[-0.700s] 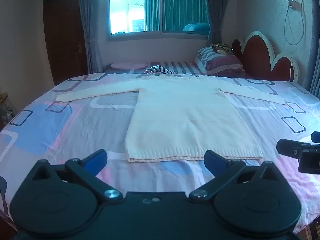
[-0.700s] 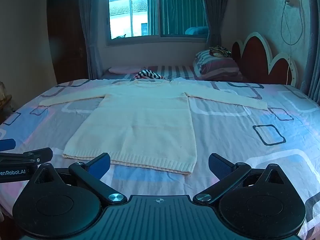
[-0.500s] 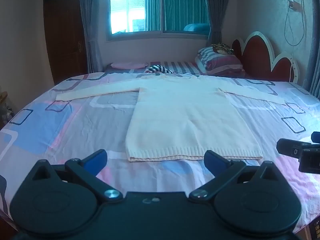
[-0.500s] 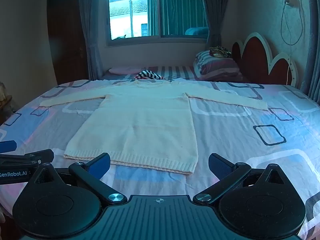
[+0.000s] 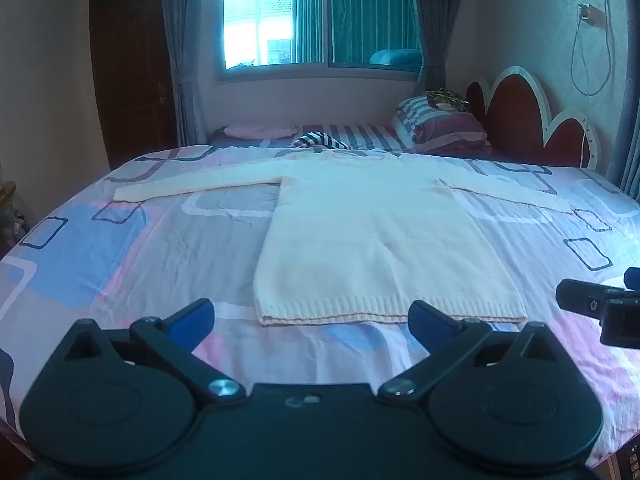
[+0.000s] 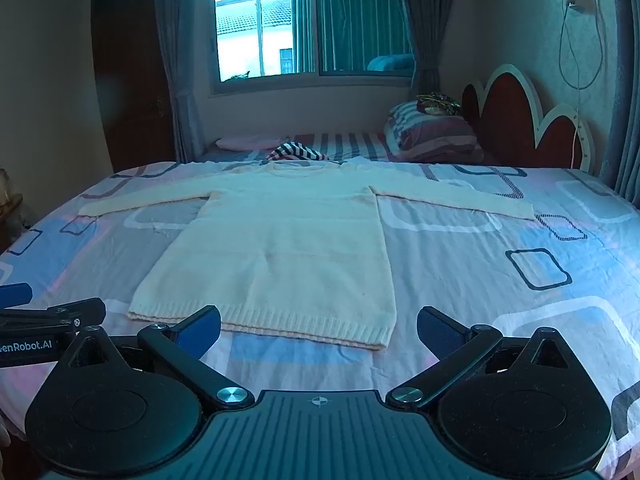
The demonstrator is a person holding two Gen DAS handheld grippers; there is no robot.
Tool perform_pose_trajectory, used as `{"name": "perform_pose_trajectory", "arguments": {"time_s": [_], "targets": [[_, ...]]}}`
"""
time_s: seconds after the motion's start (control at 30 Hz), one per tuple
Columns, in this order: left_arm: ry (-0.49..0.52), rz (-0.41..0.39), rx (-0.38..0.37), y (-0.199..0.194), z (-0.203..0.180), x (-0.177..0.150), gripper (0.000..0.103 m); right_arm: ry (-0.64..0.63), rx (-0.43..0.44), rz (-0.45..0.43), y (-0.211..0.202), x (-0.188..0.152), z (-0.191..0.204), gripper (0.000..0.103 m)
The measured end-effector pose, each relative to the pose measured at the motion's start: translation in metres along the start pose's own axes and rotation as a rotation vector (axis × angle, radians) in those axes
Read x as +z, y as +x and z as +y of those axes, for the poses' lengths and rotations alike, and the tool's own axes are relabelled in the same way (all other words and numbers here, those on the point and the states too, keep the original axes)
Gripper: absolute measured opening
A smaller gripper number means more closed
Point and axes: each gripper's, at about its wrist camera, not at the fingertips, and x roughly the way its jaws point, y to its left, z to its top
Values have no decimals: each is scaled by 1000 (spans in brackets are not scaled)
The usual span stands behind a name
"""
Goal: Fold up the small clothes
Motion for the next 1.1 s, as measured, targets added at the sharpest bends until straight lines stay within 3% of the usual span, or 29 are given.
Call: {"name": "perform_pose_trajectory", "arguments": {"time_s": [1.1], "targets": [[-10,-5,4,-2,4,2,102,7,9,-8,-2,3,2,103]]}}
